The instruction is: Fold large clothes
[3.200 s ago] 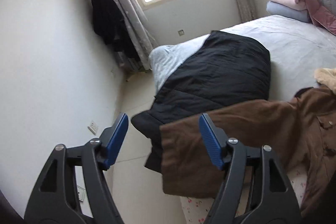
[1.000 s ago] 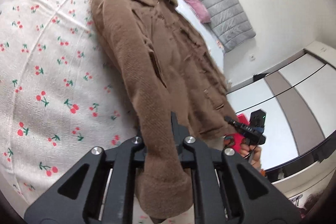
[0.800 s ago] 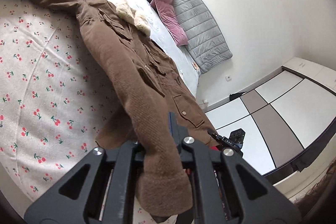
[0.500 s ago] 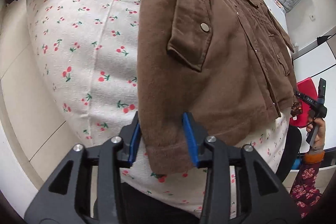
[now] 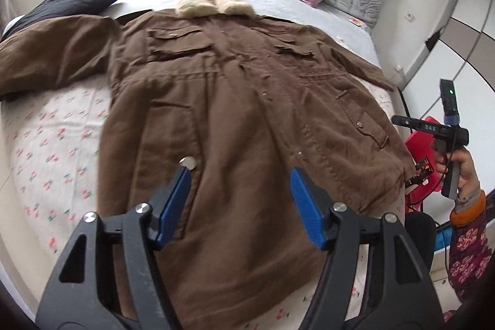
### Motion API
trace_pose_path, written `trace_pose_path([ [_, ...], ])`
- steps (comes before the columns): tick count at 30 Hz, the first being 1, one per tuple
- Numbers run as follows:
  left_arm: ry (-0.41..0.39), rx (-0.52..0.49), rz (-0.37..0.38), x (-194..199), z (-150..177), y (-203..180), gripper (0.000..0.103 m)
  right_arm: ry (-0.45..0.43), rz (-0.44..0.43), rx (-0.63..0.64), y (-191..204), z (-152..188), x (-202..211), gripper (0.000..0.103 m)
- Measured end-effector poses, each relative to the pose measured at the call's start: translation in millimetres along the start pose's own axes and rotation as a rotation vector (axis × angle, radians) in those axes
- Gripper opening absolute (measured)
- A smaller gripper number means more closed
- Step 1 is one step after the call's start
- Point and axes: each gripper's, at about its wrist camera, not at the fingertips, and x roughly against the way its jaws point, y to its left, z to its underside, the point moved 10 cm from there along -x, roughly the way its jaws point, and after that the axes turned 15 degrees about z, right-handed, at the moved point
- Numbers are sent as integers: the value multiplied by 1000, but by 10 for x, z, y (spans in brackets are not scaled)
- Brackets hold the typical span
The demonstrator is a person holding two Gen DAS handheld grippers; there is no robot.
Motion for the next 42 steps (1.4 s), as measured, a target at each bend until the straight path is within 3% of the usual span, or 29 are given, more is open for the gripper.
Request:
trace_pose_path([
  [3, 30, -61, 38, -382, 28, -11, 68, -3, 1, 39, 172, -67, -249, 53],
  [6, 148, -14, 24, -742, 361, 236, 68, 100, 1, 48, 171, 147, -624, 53],
  [8, 134, -65, 16, -691, 487, 229, 69, 62, -41, 25, 117, 230, -620, 53],
  [12, 226, -142, 24, -477, 759, 90, 79, 73, -65, 24, 4, 391, -496, 53],
  [16, 296, -148, 23, -246, 874, -3, 79, 124, -64, 14, -72, 392, -378, 53],
  [18, 292, -106, 57, -144, 826, -66, 79, 123, -68, -25, -147, 276, -299, 54],
  [21, 233, -56, 68, -14, 620, -128, 79, 101, -85, -141, -388, 25, -232, 65],
  [25, 177, 28, 4, 77, 285, -83, 86, 113, -74, -365, -823, -310, -296, 69],
  [31, 134, 79, -82, -51, -153, 13, 89, 114, -144, -702, -1292, -707, -681, 69],
  [38, 132, 162, -77, -417, -484, 198, 89, 199, -92, -862, -1670, -808, -1418, 69],
  [42, 146, 214, -55, -658, -551, 297, 89, 153, -130, -929, -1883, -983, -1590, 69],
])
